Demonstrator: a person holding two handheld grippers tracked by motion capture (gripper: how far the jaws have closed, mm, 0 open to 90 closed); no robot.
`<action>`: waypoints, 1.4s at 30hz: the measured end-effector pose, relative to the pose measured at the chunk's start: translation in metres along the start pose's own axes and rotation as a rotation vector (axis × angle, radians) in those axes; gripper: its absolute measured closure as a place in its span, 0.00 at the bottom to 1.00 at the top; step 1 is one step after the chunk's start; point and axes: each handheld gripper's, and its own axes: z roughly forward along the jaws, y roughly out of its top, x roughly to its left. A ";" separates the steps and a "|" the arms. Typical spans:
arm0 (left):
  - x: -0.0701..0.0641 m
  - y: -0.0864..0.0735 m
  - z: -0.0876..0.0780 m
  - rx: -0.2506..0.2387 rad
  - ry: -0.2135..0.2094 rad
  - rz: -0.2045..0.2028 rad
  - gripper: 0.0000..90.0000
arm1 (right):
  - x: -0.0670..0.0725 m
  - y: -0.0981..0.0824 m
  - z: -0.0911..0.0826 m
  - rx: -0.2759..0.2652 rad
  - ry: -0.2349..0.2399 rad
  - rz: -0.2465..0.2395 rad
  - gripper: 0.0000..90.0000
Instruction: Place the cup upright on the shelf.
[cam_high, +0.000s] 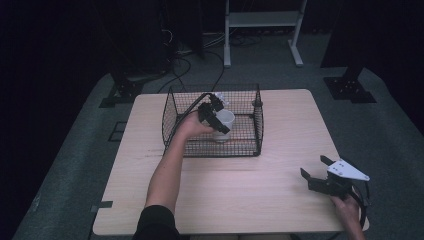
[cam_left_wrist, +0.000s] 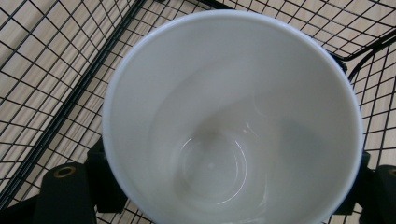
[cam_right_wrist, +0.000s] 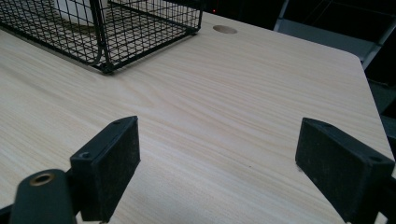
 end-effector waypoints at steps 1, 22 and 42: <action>0.000 0.000 0.000 0.003 -0.001 0.000 0.24 | 0.000 0.000 0.000 0.000 0.000 0.000 0.15; -0.002 -0.002 -0.004 0.008 -0.007 -0.007 0.18 | 0.000 0.000 0.000 -0.003 -0.002 0.001 0.15; -0.008 -0.002 -0.022 -0.040 0.021 -0.004 0.09 | 0.000 0.000 0.000 -0.005 -0.003 0.000 0.15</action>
